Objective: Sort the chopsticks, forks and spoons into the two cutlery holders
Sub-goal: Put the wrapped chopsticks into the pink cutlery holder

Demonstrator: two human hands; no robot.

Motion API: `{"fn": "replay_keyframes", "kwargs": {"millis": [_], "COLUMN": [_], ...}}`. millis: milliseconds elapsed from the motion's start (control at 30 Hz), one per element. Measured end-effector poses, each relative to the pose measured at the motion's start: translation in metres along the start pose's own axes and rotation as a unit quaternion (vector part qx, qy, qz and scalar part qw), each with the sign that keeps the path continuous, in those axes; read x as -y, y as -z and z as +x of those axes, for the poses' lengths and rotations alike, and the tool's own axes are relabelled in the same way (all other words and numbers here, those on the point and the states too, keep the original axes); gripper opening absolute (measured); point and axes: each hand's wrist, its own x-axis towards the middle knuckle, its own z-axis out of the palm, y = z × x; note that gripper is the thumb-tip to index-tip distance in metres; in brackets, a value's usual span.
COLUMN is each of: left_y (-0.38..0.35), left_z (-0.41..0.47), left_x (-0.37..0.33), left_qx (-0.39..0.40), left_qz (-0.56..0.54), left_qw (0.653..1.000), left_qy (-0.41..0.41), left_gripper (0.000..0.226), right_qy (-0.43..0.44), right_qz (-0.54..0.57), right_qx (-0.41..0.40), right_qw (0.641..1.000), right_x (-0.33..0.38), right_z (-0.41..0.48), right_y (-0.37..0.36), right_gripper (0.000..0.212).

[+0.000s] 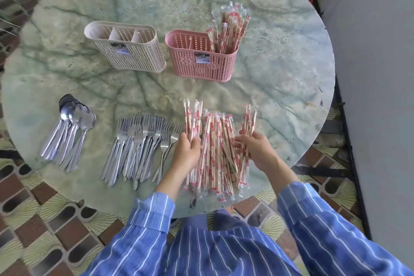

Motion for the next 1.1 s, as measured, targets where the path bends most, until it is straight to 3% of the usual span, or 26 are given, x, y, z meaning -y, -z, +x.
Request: {"fn": "replay_keyframes", "kwargs": {"millis": [133, 267, 367, 567, 800, 967, 1033, 1100], "left_y": [0.011, 0.019, 0.027, 0.043, 0.047, 0.039, 0.038, 0.037], "left_z": [0.008, 0.008, 0.016, 0.055, 0.109, 0.117, 0.126, 0.135], "left_x": [-0.012, -0.049, -0.085, -0.165, -0.227, -0.233, -0.231, -0.227], "left_qx": [0.079, 0.142, 0.156, 0.044, -0.139, -0.155, -0.149, -0.133], "left_qz": [-0.067, -0.224, -0.306, -0.397, -0.387, -0.327, -0.313, -0.311], "left_qw": [0.995, 0.964, 0.939, 0.898, 0.865, 0.853, 0.855, 0.861], "left_qy": [0.013, 0.009, -0.034, -0.187, -0.287, -0.377, -0.385, -0.38], "left_gripper": [0.073, 0.018, 0.022, 0.015, 0.022, 0.033, 0.037, 0.038], "right_qy": [0.013, 0.055, 0.122, 0.281, 0.35, 0.35, 0.351, 0.36], "right_qz": [0.114, 0.191, 0.204, 0.234, 0.264, 0.29, 0.285, 0.268], "right_qx": [0.07, 0.114, 0.109, 0.014, -0.051, -0.034, -0.039, -0.05], "right_qw": [0.991, 0.973, 0.965, 0.93, 0.897, 0.89, 0.891, 0.892], "right_x": [0.015, 0.036, 0.067, 0.16, 0.221, 0.227, 0.226, 0.224], "right_z": [0.002, 0.009, 0.014, 0.012, 0.035, 0.051, 0.058, 0.065], "right_y": [0.01, 0.017, 0.016, 0.005, -0.012, -0.026, -0.033, -0.039], "right_gripper": [0.017, 0.025, 0.021, 0.011, 0.007, 0.019, 0.029, 0.024]}}
